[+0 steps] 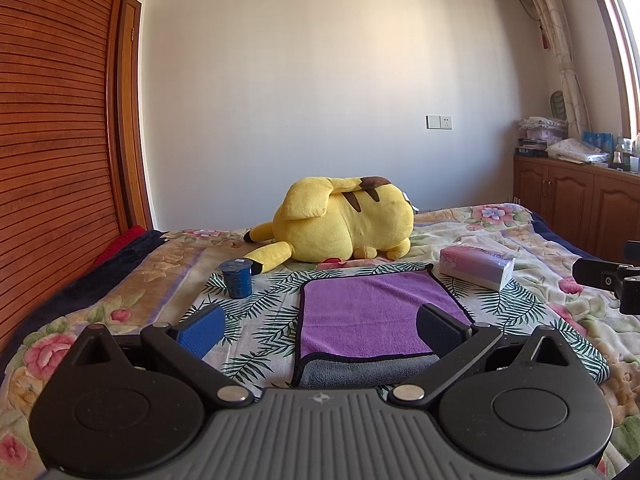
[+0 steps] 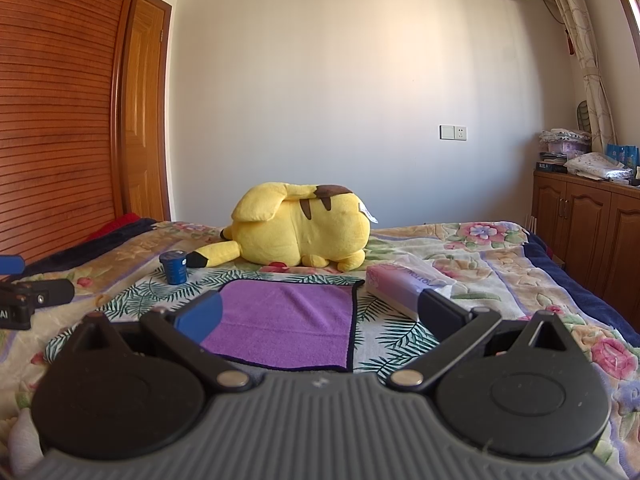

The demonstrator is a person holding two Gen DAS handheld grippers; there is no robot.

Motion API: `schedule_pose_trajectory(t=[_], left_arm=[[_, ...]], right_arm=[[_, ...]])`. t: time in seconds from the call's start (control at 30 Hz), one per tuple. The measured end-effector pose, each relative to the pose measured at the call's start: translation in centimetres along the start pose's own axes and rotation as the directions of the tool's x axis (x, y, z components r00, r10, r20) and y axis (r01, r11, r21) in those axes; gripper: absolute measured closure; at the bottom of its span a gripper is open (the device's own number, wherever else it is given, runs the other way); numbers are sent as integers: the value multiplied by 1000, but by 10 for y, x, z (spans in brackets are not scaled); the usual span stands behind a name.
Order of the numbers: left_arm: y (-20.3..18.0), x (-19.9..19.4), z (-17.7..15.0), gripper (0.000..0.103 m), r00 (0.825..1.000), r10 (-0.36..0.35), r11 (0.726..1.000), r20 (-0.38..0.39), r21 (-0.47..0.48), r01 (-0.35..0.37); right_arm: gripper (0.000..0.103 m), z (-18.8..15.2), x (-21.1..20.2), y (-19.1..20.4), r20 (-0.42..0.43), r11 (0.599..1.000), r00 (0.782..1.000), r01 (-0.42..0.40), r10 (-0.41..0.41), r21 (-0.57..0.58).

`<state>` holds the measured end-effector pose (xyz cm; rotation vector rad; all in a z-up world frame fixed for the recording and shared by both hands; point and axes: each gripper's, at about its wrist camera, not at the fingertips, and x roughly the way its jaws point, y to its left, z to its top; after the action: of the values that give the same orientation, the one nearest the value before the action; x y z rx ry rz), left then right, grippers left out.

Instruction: Fold towel

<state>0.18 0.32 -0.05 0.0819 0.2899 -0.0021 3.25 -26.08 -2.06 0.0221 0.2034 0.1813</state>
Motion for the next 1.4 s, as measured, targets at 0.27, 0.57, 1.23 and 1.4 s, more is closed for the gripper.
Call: schedule_pose_trajectory(t=[0.27, 0.57, 1.23, 1.4], left_arm=[[0, 0, 0, 16, 1000, 0, 1000, -1, 0, 0], [1, 1, -1, 16, 1000, -3, 1000, -6, 3, 3], [-8, 14, -7, 16, 995, -31, 999, -93, 41, 35], [-13, 18, -8, 16, 993, -44, 997, -112, 52, 50]], right_arm=[[0, 1, 0, 0, 0, 1000, 1000, 1, -1, -1], [0, 0, 0, 1, -1, 1000, 1000, -1, 1, -1], [0, -3, 19, 9, -67, 999, 998, -6, 2, -54], [0, -3, 23, 11, -83, 998, 996, -22, 16, -65]])
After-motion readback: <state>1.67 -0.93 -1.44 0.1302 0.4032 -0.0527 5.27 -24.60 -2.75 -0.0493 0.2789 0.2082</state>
